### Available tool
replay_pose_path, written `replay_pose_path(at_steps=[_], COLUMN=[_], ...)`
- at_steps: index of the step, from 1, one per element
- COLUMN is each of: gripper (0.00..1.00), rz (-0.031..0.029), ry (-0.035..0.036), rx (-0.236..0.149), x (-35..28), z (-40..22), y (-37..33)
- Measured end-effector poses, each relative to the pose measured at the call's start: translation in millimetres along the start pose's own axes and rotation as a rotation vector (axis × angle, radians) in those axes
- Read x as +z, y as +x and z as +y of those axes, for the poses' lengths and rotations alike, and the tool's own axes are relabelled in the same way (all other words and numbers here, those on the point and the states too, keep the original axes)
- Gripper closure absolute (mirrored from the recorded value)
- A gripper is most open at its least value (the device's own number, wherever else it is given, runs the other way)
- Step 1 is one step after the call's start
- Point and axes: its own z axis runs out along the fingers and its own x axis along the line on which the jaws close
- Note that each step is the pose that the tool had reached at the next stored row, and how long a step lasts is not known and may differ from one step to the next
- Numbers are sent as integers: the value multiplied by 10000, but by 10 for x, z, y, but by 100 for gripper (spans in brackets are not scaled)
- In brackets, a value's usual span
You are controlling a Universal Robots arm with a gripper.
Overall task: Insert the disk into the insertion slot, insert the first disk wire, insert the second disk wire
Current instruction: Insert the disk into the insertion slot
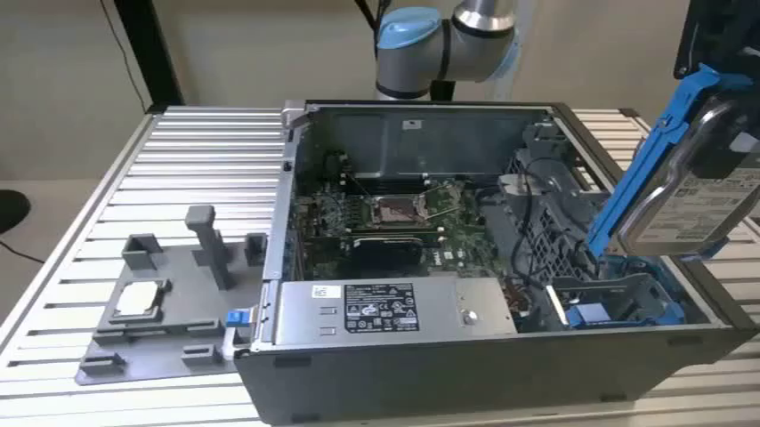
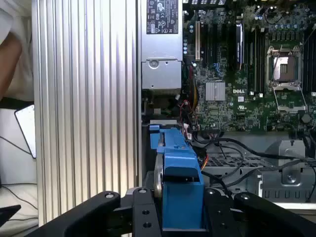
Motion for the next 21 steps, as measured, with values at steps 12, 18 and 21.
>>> replay_pose_path(at_steps=[12, 18, 21], gripper=[100, 100, 100], rz=[48, -196, -372], ry=[1, -2, 42], rx=[2, -8, -18], x=[0, 15, 38], z=[0, 0, -2], y=[0, -1, 0])
